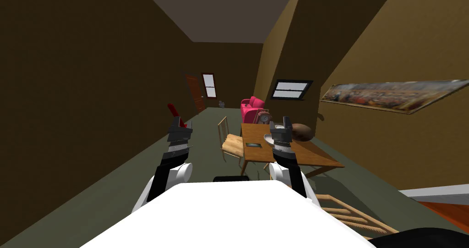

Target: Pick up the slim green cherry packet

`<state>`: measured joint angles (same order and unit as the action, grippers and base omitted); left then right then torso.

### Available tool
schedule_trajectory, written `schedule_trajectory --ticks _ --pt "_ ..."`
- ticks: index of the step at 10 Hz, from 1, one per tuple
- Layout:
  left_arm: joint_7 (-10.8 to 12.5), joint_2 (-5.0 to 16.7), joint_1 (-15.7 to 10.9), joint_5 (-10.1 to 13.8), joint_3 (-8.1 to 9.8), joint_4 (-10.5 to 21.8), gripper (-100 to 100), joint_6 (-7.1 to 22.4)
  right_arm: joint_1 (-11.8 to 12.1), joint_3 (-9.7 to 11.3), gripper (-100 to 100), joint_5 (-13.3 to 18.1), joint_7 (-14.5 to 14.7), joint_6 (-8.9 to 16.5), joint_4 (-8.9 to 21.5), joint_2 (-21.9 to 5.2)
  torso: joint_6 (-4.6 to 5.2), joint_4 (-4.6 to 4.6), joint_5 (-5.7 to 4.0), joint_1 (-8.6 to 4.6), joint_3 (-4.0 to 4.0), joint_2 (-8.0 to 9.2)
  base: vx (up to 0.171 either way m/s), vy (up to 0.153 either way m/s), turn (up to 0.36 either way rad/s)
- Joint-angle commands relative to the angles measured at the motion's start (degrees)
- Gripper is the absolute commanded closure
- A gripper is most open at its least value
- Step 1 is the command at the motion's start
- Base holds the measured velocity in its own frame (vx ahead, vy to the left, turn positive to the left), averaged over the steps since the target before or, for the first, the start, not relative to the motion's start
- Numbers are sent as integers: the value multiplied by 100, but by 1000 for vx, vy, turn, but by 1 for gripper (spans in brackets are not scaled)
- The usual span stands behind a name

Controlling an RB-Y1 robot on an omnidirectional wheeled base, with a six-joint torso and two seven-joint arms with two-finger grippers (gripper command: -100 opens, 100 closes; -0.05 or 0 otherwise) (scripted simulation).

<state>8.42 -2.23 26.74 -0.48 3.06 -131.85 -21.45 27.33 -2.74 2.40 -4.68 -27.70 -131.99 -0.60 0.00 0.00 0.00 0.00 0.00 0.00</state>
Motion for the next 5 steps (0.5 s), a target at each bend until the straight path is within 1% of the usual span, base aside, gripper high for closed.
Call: schedule_trajectory --ticks 1,3,5 --pt "0 0 0 0 0 0 0 0 29 65 -100 47 30 0 20 -180 0 0 0 0 0 0 3 19 -54" --pt "0 0 0 0 0 0 0 0 86 208 -100 162 97 3 72 -483 1 -1 3 13 -2 -3 12 52 -99" --pt "0 -1 0 0 0 0 0 0 152 410 -100 345 190 15 161 -838 0 -1 6 27 -3 -5 16 81 -110"
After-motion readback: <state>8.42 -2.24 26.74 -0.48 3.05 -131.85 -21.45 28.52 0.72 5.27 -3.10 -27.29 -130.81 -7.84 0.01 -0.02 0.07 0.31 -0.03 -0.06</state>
